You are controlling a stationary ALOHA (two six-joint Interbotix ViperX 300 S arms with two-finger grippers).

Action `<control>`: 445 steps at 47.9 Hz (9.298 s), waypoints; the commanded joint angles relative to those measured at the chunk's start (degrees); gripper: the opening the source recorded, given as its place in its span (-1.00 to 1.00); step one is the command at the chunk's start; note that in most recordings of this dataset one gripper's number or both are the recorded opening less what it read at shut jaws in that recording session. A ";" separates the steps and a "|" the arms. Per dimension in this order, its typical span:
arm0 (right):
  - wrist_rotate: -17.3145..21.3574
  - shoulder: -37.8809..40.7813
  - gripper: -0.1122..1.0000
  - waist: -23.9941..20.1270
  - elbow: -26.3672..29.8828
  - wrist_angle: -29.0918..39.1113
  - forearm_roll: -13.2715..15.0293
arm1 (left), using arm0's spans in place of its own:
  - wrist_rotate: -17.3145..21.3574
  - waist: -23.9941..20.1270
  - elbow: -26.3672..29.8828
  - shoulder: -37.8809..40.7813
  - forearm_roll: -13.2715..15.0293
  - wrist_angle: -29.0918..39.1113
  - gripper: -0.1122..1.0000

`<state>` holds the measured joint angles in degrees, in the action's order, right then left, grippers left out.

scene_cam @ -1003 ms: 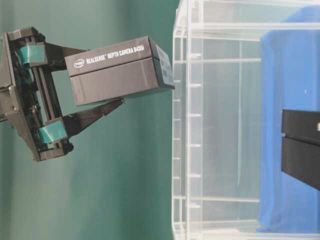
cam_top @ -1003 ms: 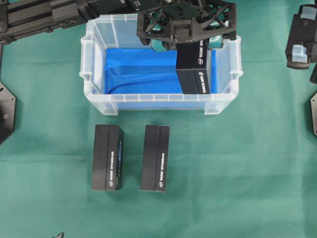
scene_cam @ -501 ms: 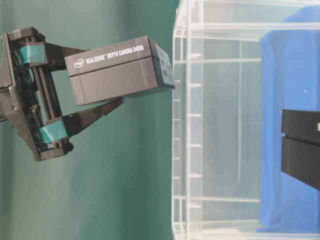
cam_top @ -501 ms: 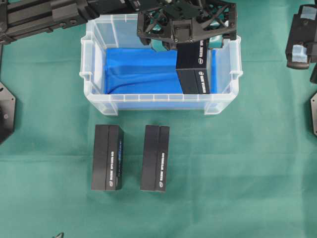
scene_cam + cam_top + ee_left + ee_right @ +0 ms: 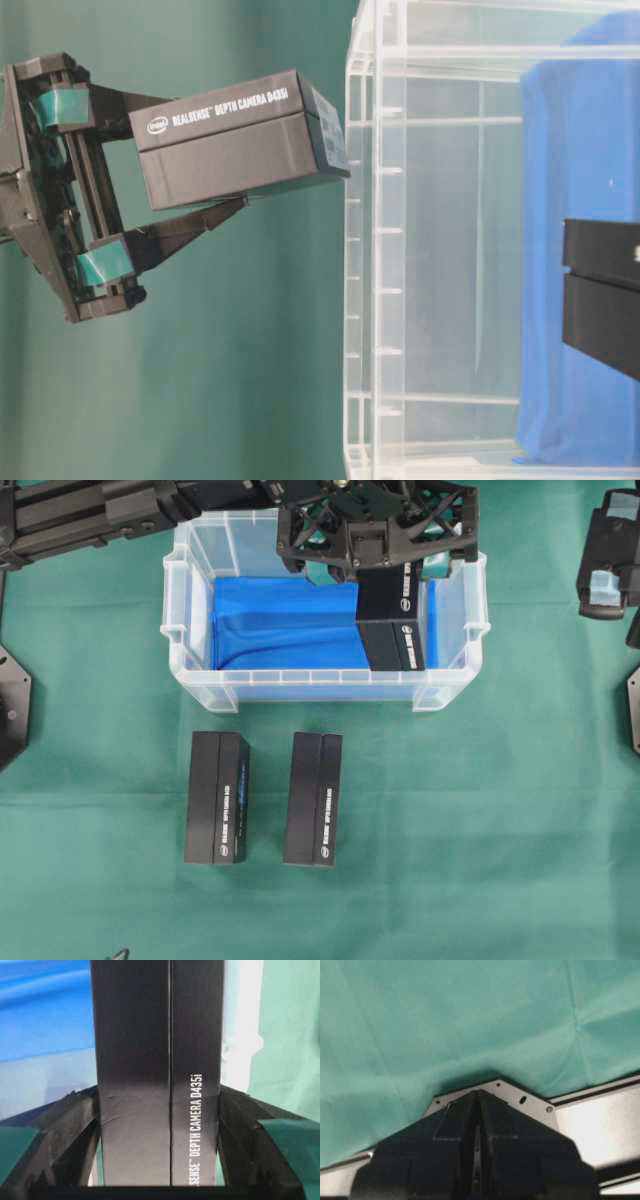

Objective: Take the box out of the case with the left arm.

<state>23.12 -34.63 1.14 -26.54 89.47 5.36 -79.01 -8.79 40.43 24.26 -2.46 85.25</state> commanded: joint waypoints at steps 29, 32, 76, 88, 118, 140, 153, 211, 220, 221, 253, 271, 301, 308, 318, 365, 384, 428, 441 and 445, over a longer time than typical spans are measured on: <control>-0.18 -0.26 -0.78 0.00 0.44 -0.26 0.26 | -13.62 14.68 2.02 -3.43 -0.26 -0.18 0.28; -0.18 -0.26 -0.78 0.00 0.44 -0.26 0.26 | -15.64 16.44 2.02 -3.43 -0.35 -0.18 0.28; 0.18 -0.26 -0.78 0.00 0.09 -0.26 0.00 | -20.21 20.13 1.05 -3.34 -1.58 0.00 0.28; 0.18 -0.26 -0.78 0.00 0.09 -0.26 0.00 | -21.01 20.48 -3.52 -2.99 -2.81 -1.05 0.28; 0.18 -0.26 -0.78 0.00 -0.18 -0.35 0.09 | -22.59 21.62 -12.48 2.81 -4.66 -15.82 0.28; 0.35 -0.26 -0.78 0.00 -0.35 -0.35 0.00 | -22.68 22.15 -16.88 4.66 -5.10 -19.25 0.28; 0.44 -0.26 -0.78 0.00 -0.35 -0.35 0.00 | -22.59 22.50 -18.37 4.75 -5.10 -20.65 0.28; 0.18 -0.26 -0.78 0.00 -0.35 -0.26 0.00 | -22.32 22.94 -20.39 4.75 -4.48 -24.43 0.84; 0.09 -0.26 -0.78 0.00 -0.35 -0.35 0.00 | -21.97 22.41 -20.21 3.34 -3.25 -24.17 0.81; 0.09 -0.26 -0.78 0.00 -0.35 -0.26 0.00 | -21.97 22.32 -20.13 3.08 -3.25 -24.08 0.80; -0.09 -0.26 -0.78 0.00 -0.35 -0.26 0.09 | -16.87 21.71 -4.66 0.97 -3.34 -10.99 0.72; 0.18 -0.26 -0.78 0.00 -0.35 0.00 0.09 | -15.56 22.15 -3.43 1.14 -3.25 -8.61 0.72; 0.44 -0.53 -0.78 0.00 -0.44 0.35 0.00 | -15.64 24.43 -29.62 -21.18 -3.08 -9.05 0.71; 0.44 -0.53 -0.78 0.00 -0.44 0.35 0.00 | -17.31 25.75 -38.58 -28.30 -3.16 -10.55 0.71; 0.44 -0.53 -0.78 0.00 -0.44 0.35 0.18 | -22.15 28.04 -50.63 -38.85 -3.16 -11.25 0.71; 0.44 -0.53 -0.78 0.00 -0.44 0.09 0.18 | -17.14 20.57 -62.23 -51.15 -3.34 -9.84 0.71; 0.44 -0.53 -0.78 0.00 -0.44 0.09 0.26 | -4.66 6.15 -64.16 -54.67 -2.81 -7.56 0.71; 0.44 -0.53 -0.78 0.00 -0.53 0.35 0.26 | -2.64 3.96 -64.95 -55.72 -2.81 -7.38 0.71; 0.44 -0.53 -0.78 0.00 -0.44 0.35 0.26 | -2.64 3.96 -64.95 -55.72 -2.81 -7.38 0.71; 0.44 -0.53 -0.78 0.00 -0.44 0.35 0.26 | -2.64 3.96 -64.95 -55.72 -2.81 -7.47 0.71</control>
<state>23.55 -34.89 1.14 -27.51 89.74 5.54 -81.74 -4.57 -25.22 -31.11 -5.27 77.96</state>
